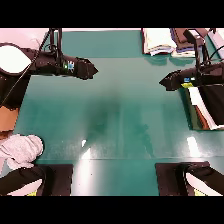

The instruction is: Fold the shirts.

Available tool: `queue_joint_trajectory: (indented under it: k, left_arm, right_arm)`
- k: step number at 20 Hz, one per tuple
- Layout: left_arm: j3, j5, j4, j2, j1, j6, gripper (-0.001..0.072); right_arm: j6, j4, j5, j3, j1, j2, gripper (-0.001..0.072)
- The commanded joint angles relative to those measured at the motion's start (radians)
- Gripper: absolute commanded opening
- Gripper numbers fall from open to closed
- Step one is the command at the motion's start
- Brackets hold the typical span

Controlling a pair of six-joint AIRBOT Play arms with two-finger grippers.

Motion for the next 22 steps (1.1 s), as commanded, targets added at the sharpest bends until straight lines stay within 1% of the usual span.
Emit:
queue_joint_trajectory:
  k: [1, 8, 9, 12, 16, 18, 20, 21, 22]
  left_arm:
    - [0.000, 0.000, 0.000, 0.000, 0.000, 0.000, 0.0024]
    - [0.000, 0.000, 0.000, 0.000, 0.000, 0.000, 0.0024]
    - [0.000, 0.016, 0.000, 0.000, 0.000, 0.000, 0.0024]
    - [0.000, 0.098, 0.000, 0.000, 0.000, 0.000, 0.0024]
    - [0.000, 0.246, -0.013, 0.000, 0.000, -0.008, 0.0024]
    - [0.000, 0.293, -0.013, 0.000, 0.000, -0.008, 0.0024]
    - [0.005, 0.283, 0.005, 0.005, 0.004, 0.001, 0.0024]
    - [0.007, 0.251, 0.006, 0.014, 0.018, 0.000, 0.0024]
    - [0.007, 0.191, 0.007, 0.034, 0.048, -0.005, 0.0023]
  right_arm:
    - [0.000, 0.001, -0.012, 0.000, -0.001, 0.000, 0.0015]
    - [0.000, 0.002, -0.011, 0.001, -0.001, 0.000, 0.0015]
    - [0.000, 0.002, -0.011, 0.001, -0.001, 0.000, 0.0014]
    - [0.000, 0.002, -0.010, 0.000, -0.001, 0.000, 0.0014]
    - [0.000, 0.001, 0.002, 0.000, -0.001, 0.000, 0.0015]
    - [0.000, 0.002, 0.002, 0.001, -0.001, 0.000, 0.0015]
    - [0.000, 0.002, 0.002, 0.001, -0.001, 0.000, 0.0015]
    - [0.000, 0.001, 0.003, 0.001, -0.001, 0.000, 0.0015]
    - [0.000, 0.001, 0.003, 0.001, -0.001, 0.000, 0.0015]
